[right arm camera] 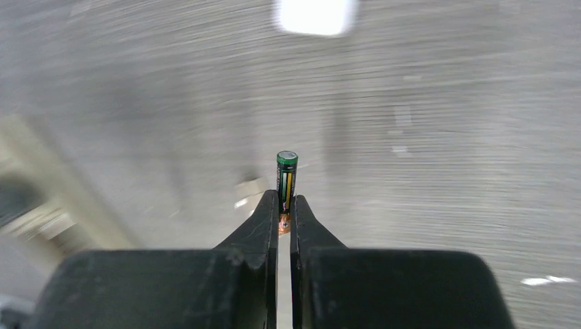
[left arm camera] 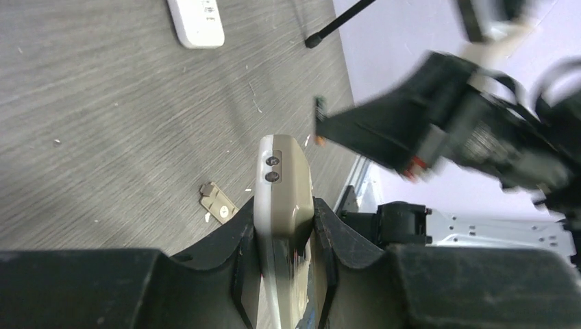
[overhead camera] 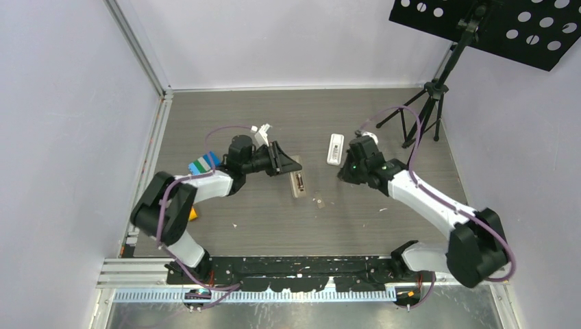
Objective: Load the batteries into the remote control
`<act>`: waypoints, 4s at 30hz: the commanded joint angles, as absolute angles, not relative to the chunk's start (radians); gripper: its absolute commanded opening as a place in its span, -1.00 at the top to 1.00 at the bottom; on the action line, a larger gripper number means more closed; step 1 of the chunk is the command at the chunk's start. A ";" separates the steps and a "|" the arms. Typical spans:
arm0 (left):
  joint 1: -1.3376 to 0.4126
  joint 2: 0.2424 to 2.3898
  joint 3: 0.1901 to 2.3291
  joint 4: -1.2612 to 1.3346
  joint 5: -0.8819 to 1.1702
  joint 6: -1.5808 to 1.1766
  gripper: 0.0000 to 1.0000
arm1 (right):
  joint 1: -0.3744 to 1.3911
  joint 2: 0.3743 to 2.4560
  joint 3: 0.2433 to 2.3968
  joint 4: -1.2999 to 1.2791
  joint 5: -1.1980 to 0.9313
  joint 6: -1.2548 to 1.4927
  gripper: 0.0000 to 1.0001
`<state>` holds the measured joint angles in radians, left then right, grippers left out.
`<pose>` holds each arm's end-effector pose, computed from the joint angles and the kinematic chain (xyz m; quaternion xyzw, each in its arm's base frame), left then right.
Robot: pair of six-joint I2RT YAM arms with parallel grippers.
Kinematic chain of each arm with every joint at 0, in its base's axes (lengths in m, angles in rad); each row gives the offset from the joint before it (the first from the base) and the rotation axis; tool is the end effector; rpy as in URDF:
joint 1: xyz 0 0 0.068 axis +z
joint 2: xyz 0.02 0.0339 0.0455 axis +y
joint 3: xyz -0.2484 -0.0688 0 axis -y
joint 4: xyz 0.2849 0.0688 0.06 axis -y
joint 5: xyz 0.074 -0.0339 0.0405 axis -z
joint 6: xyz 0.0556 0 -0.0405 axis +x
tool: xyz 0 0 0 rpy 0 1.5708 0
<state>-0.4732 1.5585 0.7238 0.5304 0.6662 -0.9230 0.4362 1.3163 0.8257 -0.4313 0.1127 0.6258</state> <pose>0.3092 -0.1969 0.1558 0.0187 0.7858 -0.5614 0.2590 0.2883 0.1275 0.1696 0.1075 0.9404 0.1151 0.3015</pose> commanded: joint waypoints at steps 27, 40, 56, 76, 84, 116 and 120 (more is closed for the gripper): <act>-0.591 1.959 0.738 1.238 0.702 -1.359 1.00 | 0.701 1.258 0.985 -0.508 -0.110 0.506 0.84; -0.591 1.954 0.746 1.243 0.693 -1.368 1.00 | 0.701 1.312 1.013 -0.572 -0.128 0.502 0.73; -0.591 1.955 0.747 1.283 0.673 -1.436 1.00 | 0.685 1.204 0.997 -0.521 -0.041 0.577 0.27; -0.626 1.731 0.882 1.329 0.331 -1.875 1.00 | 0.670 0.845 0.769 -0.024 0.024 1.158 -0.73; -0.645 1.709 0.923 1.283 0.281 -1.891 1.00 | 0.670 0.788 0.767 0.100 0.099 1.174 -0.76; -0.665 1.706 0.880 1.290 0.263 -1.895 1.00 | 0.646 0.846 0.698 0.195 0.187 1.300 -0.17; -0.670 1.710 0.884 1.292 0.266 -1.896 1.00 | 0.639 0.865 0.704 0.188 0.167 1.298 0.03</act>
